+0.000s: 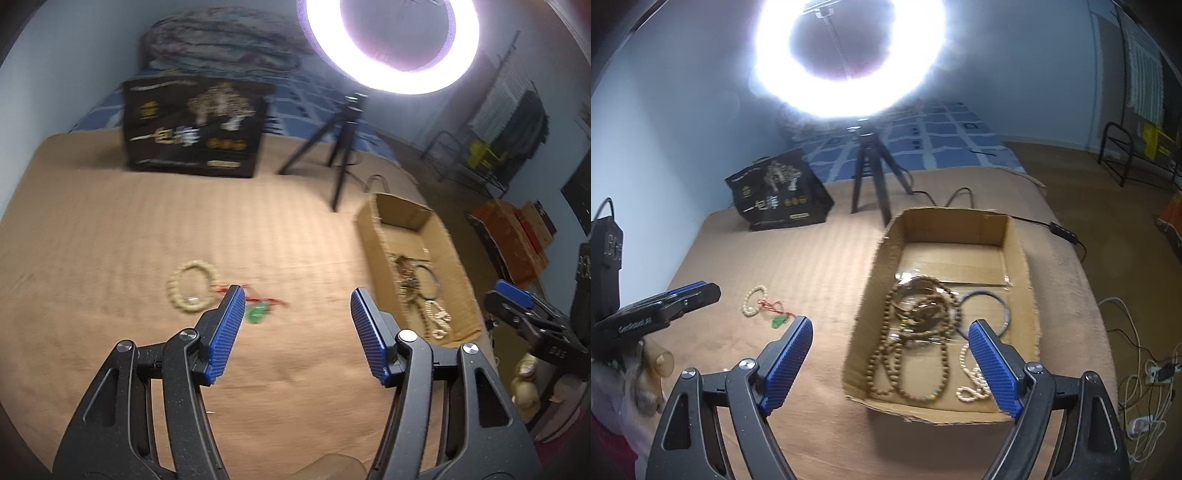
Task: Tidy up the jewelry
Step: 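Withdraw both open tools from the box, then move left tool to the cream bead bracelet while right tool approaches the green jade pendant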
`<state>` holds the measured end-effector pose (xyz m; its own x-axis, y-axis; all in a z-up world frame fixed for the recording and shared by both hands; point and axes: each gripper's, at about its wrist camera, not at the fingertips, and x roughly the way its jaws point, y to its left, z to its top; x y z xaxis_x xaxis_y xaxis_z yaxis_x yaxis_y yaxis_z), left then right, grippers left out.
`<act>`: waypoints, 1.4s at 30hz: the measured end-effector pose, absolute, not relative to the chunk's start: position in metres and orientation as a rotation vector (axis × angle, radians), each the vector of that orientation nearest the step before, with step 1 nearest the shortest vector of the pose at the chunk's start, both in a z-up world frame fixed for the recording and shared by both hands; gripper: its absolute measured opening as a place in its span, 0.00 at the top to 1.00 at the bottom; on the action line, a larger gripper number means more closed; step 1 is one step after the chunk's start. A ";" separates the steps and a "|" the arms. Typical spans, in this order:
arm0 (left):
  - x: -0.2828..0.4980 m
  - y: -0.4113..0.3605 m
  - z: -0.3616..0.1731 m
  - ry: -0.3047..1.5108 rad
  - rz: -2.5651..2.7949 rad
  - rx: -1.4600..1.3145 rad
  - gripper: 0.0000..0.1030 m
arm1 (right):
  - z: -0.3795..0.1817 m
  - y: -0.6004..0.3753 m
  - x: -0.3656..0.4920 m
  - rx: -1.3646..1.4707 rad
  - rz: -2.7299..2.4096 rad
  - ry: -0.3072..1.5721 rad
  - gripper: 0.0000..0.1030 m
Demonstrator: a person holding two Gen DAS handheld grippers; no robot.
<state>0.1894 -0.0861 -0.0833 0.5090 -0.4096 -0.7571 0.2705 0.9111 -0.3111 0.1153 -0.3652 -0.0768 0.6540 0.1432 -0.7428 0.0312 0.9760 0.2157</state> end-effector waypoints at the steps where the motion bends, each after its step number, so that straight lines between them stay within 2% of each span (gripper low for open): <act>1: 0.191 -0.077 -0.086 0.956 -0.396 -0.166 0.41 | -0.077 -0.362 0.116 0.217 0.071 0.856 0.14; 10: 0.207 -0.024 -0.107 0.982 -0.310 -0.192 0.41 | -0.084 -0.325 0.133 0.216 0.148 0.868 0.14; 23: 0.239 0.000 -0.151 1.069 -0.300 -0.228 0.41 | -0.109 -0.271 0.166 0.205 0.232 0.933 0.14; 31: 0.257 -0.002 -0.173 1.107 -0.320 -0.248 0.54 | -0.134 -0.245 0.184 0.183 0.249 0.993 0.20; 42: 0.278 -0.008 -0.191 1.132 -0.337 -0.251 0.61 | -0.165 -0.218 0.206 0.147 0.253 1.052 0.28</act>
<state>0.2776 -0.0079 -0.1906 0.3828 -0.3864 -0.8391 0.1356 0.9220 -0.3627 0.2060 -0.2182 -0.1655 0.4704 0.2754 -0.8384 -0.1357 0.9613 0.2397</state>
